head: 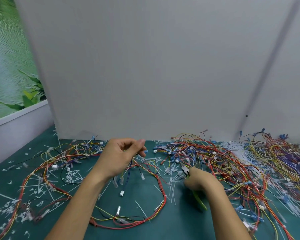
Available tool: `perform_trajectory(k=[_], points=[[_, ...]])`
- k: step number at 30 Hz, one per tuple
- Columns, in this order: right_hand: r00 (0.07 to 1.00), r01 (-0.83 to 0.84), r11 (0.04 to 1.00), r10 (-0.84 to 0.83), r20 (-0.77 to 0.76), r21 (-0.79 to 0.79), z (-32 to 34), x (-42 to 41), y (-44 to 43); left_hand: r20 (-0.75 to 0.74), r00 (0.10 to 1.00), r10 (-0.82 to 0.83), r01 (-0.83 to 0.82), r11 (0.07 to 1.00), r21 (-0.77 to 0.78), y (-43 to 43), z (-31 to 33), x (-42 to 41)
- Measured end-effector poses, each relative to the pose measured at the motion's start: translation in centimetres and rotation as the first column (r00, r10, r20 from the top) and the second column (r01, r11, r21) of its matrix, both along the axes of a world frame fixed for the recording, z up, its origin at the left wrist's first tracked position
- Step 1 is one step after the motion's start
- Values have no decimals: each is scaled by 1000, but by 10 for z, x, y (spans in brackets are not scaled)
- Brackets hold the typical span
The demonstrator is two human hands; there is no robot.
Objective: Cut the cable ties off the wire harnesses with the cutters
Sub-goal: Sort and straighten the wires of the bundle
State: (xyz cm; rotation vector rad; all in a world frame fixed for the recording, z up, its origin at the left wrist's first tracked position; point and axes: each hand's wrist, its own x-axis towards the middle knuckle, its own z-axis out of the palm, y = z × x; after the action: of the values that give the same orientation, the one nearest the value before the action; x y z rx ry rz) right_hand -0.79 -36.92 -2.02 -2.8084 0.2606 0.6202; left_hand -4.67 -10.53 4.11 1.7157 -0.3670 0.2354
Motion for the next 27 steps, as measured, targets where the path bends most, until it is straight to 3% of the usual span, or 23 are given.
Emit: perform_trajectory(k=[5,12,16,19,22,27], points=[[997,76,997,-76,-13,-25,-14,3,5,-2,1000,28,-28,999,39,-1,-2,2],[1000,-9,998,10,12,-68,-3,1,9,57,998,21,-32,979,200,-8,-8,0],[946,-136,981,88,311,136,20,-9,11,43,999,-19,11,981,192,-14,-10,-2],[824,-372,826,85,560,423,48,-27,22,37,996,-78,68,975,212,-17,-11,-4],[775,-542,640,129,618,545,68,-46,36,28,989,-146,137,967,213,-19,-12,-6],[742,-604,628,217,635,491,76,-56,44,45,986,-162,147,958,245,-22,-12,-9]])
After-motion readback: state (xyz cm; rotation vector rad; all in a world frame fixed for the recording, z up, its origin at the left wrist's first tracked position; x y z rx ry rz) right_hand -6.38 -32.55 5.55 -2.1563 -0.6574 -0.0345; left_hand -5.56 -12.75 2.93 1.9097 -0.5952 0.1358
